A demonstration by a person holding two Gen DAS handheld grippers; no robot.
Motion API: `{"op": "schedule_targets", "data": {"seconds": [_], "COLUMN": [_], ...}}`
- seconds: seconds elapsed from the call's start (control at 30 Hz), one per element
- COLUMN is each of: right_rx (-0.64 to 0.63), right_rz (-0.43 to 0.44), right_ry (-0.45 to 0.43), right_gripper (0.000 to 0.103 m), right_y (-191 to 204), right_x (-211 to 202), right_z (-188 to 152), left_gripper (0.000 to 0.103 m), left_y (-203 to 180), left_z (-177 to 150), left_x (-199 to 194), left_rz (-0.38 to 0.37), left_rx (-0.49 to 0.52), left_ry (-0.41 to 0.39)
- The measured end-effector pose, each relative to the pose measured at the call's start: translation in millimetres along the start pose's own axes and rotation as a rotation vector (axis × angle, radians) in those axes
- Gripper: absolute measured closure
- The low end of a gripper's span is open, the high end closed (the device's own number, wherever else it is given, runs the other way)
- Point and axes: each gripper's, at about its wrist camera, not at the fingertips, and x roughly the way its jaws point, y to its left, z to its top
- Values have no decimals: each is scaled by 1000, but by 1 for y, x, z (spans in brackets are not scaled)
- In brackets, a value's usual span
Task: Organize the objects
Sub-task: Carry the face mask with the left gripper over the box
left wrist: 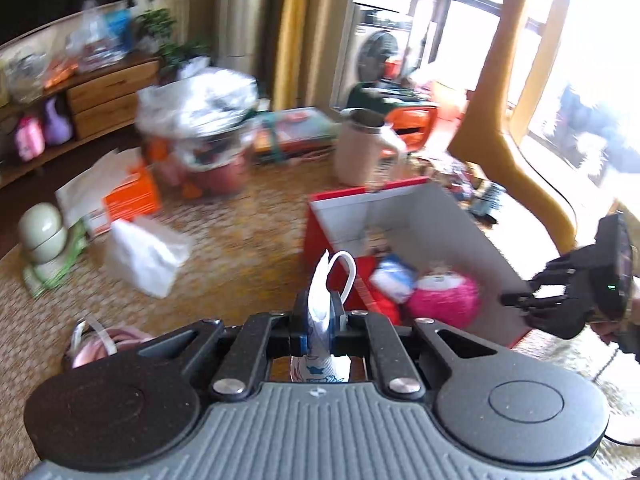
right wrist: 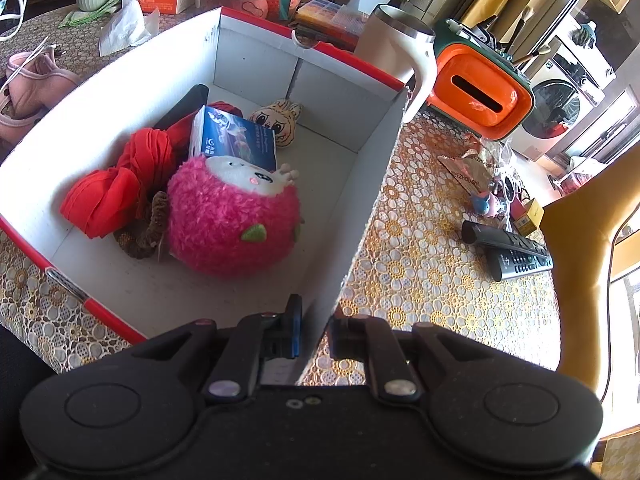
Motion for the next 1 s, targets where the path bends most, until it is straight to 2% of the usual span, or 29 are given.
{"op": "schedule_targets", "data": {"seconds": [0.23, 0.43, 0.67, 1.0], "right_rx": [2, 5, 10, 9], "right_rz": [1, 4, 18, 32], "right_ry": [-4, -5, -10, -9], "right_gripper": [90, 92, 93, 93], "right_y": [0, 0, -3, -2], "right_x": [0, 0, -1, -4], "right_z": [-1, -2, -2, -2], "left_gripper": [95, 95, 95, 95], "left_y": [-56, -89, -112, -122], "left_z": [13, 19, 20, 21], "left_x": [28, 55, 87, 135], "left_rz": [-80, -103, -94, -32], "left_rx": [100, 153, 200, 250], "left_ry": [36, 64, 102, 164]}}
